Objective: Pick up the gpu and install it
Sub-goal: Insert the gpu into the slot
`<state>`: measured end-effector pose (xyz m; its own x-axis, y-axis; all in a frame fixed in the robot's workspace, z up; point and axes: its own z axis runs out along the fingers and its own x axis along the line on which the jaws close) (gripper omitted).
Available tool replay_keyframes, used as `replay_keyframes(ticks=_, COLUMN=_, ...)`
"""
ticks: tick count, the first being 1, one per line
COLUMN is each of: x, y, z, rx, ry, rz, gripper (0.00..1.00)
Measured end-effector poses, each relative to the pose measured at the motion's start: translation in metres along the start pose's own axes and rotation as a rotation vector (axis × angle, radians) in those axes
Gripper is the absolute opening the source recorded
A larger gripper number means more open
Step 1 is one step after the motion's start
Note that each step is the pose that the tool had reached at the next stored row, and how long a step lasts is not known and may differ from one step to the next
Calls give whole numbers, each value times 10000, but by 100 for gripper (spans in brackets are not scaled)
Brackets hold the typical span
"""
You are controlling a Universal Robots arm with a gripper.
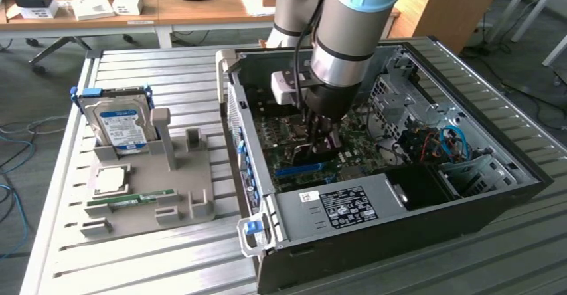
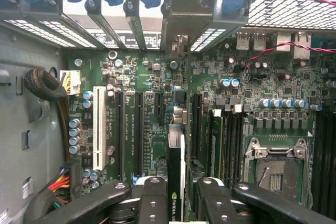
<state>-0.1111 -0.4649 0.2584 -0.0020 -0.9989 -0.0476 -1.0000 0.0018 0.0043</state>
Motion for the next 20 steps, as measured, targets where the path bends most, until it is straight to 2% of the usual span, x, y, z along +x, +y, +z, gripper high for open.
replay_keyframes(ticks=20, x=1, y=16, z=4, rx=-16, ry=1, rz=2, gripper=26)
